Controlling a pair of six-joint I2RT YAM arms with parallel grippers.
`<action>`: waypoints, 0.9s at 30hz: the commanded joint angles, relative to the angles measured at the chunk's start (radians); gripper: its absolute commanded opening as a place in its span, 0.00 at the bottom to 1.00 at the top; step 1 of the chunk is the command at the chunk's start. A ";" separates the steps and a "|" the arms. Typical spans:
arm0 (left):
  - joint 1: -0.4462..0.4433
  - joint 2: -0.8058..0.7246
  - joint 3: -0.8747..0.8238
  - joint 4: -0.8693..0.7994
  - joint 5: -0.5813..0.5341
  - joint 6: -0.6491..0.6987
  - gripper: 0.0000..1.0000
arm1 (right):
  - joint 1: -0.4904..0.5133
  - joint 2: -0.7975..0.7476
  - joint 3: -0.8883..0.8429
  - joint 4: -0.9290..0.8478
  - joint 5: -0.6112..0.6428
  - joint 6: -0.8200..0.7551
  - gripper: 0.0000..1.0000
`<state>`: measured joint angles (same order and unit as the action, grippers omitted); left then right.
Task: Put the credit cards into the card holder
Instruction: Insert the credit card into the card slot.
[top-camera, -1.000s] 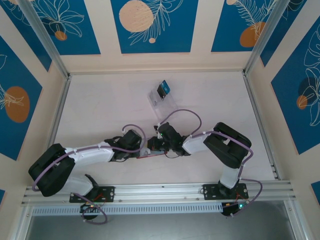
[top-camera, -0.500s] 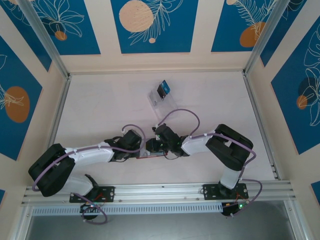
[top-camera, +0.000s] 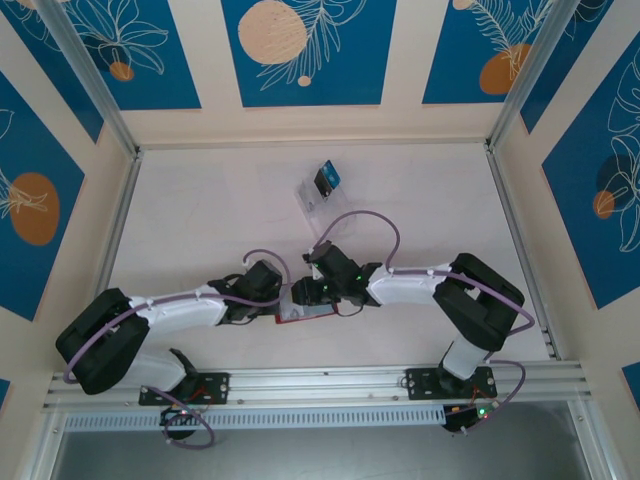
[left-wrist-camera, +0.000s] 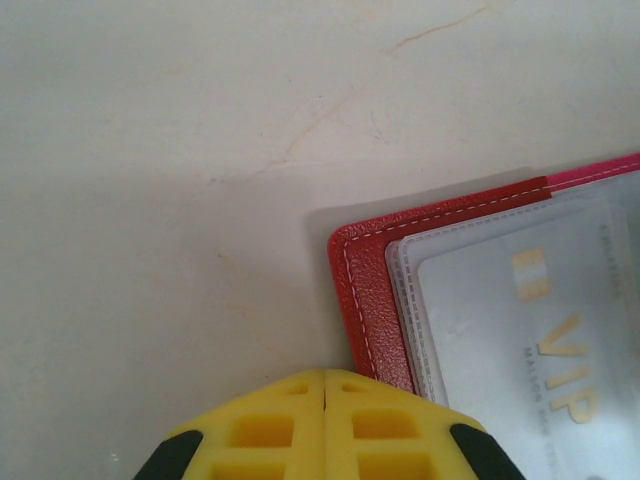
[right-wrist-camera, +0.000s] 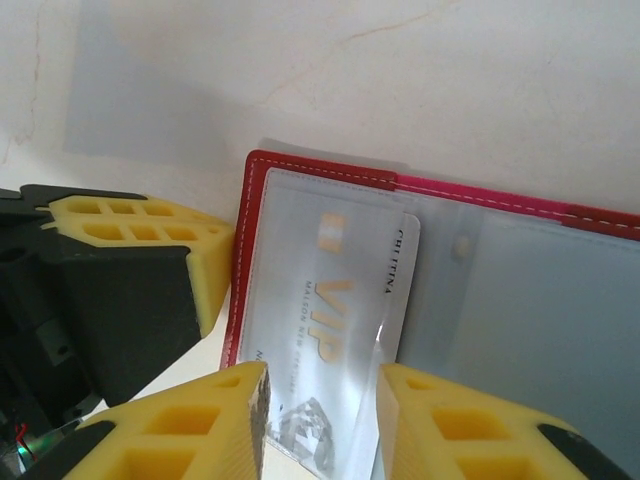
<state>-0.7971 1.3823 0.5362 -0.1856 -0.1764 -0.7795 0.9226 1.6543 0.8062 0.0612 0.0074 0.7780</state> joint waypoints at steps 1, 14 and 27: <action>-0.006 0.085 -0.064 0.105 0.068 -0.015 0.05 | -0.003 -0.027 0.020 -0.061 -0.009 -0.019 0.29; -0.006 0.061 -0.076 0.097 0.063 -0.015 0.05 | -0.002 0.062 0.063 -0.103 0.023 -0.005 0.00; -0.007 0.092 -0.067 0.113 0.077 -0.006 0.05 | 0.006 0.103 0.080 -0.079 -0.012 -0.002 0.00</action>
<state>-0.7986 1.3693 0.5171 -0.1589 -0.1764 -0.7795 0.9230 1.7458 0.8646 -0.0189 0.0189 0.7662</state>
